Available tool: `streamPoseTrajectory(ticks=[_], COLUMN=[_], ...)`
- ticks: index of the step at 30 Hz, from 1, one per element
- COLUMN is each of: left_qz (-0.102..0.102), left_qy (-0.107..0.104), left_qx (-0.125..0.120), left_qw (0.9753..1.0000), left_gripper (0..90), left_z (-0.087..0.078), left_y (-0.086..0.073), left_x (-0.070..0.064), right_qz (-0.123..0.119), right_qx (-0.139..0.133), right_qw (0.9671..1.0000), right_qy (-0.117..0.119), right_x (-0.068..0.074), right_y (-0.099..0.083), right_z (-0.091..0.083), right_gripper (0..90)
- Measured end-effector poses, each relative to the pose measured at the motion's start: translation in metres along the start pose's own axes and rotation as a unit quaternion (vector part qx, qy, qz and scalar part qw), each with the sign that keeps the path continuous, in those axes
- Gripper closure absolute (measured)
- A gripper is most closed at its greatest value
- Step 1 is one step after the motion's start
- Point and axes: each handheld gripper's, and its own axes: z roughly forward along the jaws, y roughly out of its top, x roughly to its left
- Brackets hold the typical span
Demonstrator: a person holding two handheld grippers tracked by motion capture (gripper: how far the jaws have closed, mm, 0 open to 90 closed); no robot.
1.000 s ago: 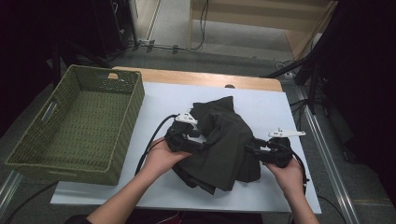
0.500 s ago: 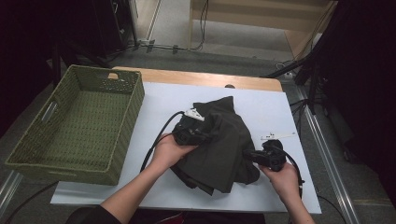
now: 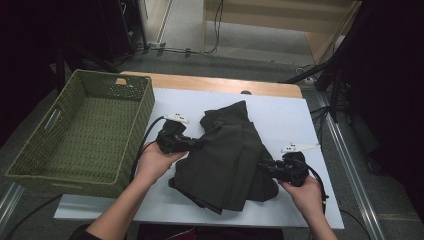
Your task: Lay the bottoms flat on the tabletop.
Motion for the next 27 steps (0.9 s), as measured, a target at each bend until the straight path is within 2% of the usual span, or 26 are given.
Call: streamPoseTrajectory(ticks=[2, 6, 9, 12, 17, 21, 24, 25, 27], left_qz=[-0.006, -0.007, -0.022, -0.021, -0.025, -0.031, -0.033, -0.037, -0.034], left_qy=[0.002, 0.024, 0.033, 0.042, 0.047, 0.037, 0.039, 0.036, 0.034], left_qx=[-0.001, -0.005, -0.009, -0.004, 0.005, 0.012, 0.000, -0.006, -0.012], left_qw=[1.0000, 0.9997, 0.9992, 0.9989, 0.9986, 0.9987, 0.9987, 0.9987, 0.9988], left_gripper=[88.4, 89.0, 89.1, 89.1, 89.0, 88.4, 74.9, 67.1, 56.9], left_z=[-0.004, -0.015, -0.022, -0.022, -0.020, -0.015, -0.015, -0.015, -0.016], left_y=[-0.003, -0.010, -0.017, -0.021, -0.025, -0.031, -0.031, -0.030, -0.028], left_x=[0.002, 0.005, 0.009, 0.008, 0.007, 0.007, 0.008, 0.008, 0.008], right_qz=[0.008, 0.022, 0.034, 0.029, 0.015, 0.019, 0.029, 0.027, 0.021], right_qx=[-0.009, -0.023, -0.027, -0.032, -0.056, -0.063, -0.063, -0.063, -0.066], right_qw=[0.9999, 0.9994, 0.9989, 0.9988, 0.9977, 0.9969, 0.9970, 0.9970, 0.9969], right_qy=[-0.004, -0.010, -0.015, -0.024, -0.036, -0.042, -0.035, -0.035, -0.038], right_x=[-0.004, -0.009, -0.011, -0.012, -0.016, -0.024, -0.029, -0.030, -0.030], right_y=[-0.001, -0.001, 0.000, 0.001, 0.005, 0.005, 0.007, 0.008, 0.010], right_z=[-0.002, -0.003, -0.003, 0.001, 0.001, 0.001, 0.003, 0.003, 0.003], right_gripper=[61.4, 58.2, 53.2, 46.7, 42.8, 41.4, 41.8, 41.7, 40.5])
